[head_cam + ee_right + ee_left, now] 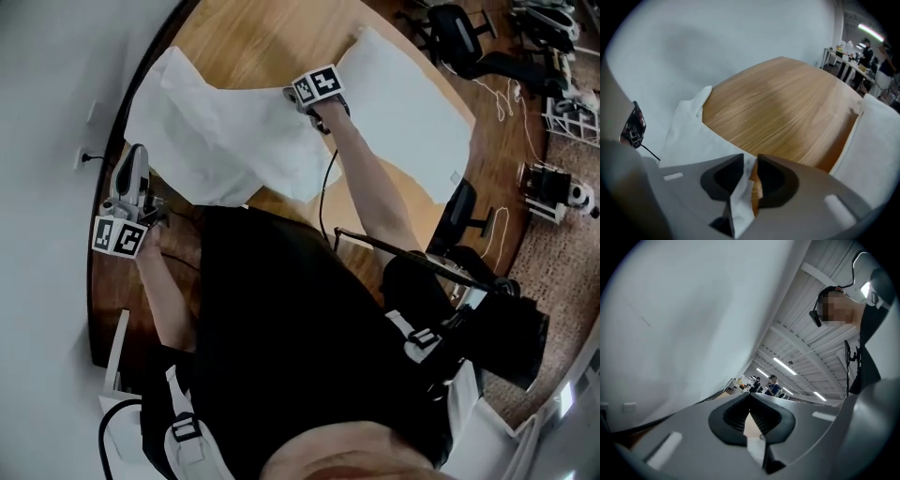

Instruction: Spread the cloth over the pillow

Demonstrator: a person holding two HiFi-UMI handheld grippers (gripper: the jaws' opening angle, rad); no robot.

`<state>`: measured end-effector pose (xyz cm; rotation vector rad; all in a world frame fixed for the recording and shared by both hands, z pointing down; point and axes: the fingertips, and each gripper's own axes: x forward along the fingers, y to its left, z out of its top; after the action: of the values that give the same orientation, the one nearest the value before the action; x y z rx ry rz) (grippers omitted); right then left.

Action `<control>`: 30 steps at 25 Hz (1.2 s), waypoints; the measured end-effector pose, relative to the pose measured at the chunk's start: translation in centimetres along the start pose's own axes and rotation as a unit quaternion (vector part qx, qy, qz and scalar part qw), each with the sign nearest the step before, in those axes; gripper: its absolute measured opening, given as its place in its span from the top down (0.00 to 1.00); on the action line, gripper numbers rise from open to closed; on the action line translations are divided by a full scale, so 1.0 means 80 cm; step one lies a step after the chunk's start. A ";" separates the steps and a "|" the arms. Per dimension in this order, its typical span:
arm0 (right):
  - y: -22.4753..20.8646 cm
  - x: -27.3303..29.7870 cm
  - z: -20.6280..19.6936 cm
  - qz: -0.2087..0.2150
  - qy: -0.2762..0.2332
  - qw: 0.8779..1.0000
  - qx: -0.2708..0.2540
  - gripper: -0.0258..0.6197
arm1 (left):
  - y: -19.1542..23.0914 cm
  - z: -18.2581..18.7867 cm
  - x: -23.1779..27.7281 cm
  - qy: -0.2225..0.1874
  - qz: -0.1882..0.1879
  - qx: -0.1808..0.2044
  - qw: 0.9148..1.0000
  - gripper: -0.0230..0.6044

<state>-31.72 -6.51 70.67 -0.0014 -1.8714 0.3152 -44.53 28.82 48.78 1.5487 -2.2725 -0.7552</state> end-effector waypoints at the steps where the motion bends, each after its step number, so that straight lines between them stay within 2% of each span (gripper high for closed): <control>1: 0.001 -0.003 0.002 0.002 -0.007 1.000 0.003 0.92 | 0.008 -0.003 -0.004 0.001 0.007 -0.007 1.000 0.96; 3: 0.010 -0.028 0.010 0.005 -0.039 0.999 -0.008 0.95 | 0.021 -0.012 -0.008 0.013 0.021 -0.012 1.000 0.90; 5: 0.032 -0.078 0.026 0.007 -0.093 0.995 -0.032 0.95 | 0.036 -0.026 -0.007 0.040 0.031 -0.006 0.999 0.87; 8: 0.075 -0.180 0.037 0.014 -0.187 0.980 -0.066 0.95 | 0.055 -0.048 0.006 0.088 0.036 0.007 0.995 0.85; 11: 0.094 -0.274 0.021 -0.004 -0.259 0.961 -0.095 0.95 | 0.067 -0.061 0.023 0.123 0.038 0.017 0.992 0.84; 15: 0.086 -0.359 -0.024 -0.043 -0.314 0.944 -0.087 0.95 | 0.081 -0.075 0.049 0.173 0.034 0.048 0.983 0.83; 18: 0.073 -0.399 -0.059 -0.075 -0.329 0.939 -0.070 0.95 | 0.109 -0.093 0.069 0.235 0.043 0.086 0.967 0.83; 19: 0.071 -0.411 -0.071 -0.087 -0.332 0.937 -0.067 0.95 | 0.126 -0.101 0.074 0.262 0.051 0.103 0.958 0.83; 21: 0.069 -0.439 -0.092 -0.111 -0.336 0.933 -0.064 0.95 | 0.167 -0.114 0.086 0.317 0.067 0.131 0.937 0.75; 22: 0.068 -0.455 -0.103 -0.123 -0.338 0.931 -0.061 0.95 | 0.190 -0.119 0.093 0.340 0.073 0.131 0.929 0.72; 24: 0.063 -0.486 -0.124 -0.147 -0.337 0.928 -0.053 0.95 | 0.229 -0.127 0.110 0.369 0.069 0.089 0.923 0.65; 26: 0.055 -0.517 -0.148 -0.179 -0.330 0.926 -0.041 0.95 | 0.247 -0.137 0.131 0.394 0.040 0.032 0.918 0.61; 27: 0.050 -0.531 -0.162 -0.197 -0.324 0.924 -0.036 0.95 | 0.246 -0.140 0.140 0.408 0.020 0.018 0.913 0.58; 28: 0.045 -0.547 -0.175 -0.216 -0.317 0.923 -0.032 0.95 | 0.237 -0.139 0.149 0.417 -0.003 0.016 0.909 0.55; 30: 0.030 -0.580 -0.206 -0.256 -0.298 0.919 -0.022 0.95 | 0.201 -0.129 0.166 0.421 -0.055 0.044 0.904 0.53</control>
<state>-1.77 -8.00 31.57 0.6051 -2.3890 -0.1116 -56.74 18.49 65.64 1.6170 -1.5867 0.0394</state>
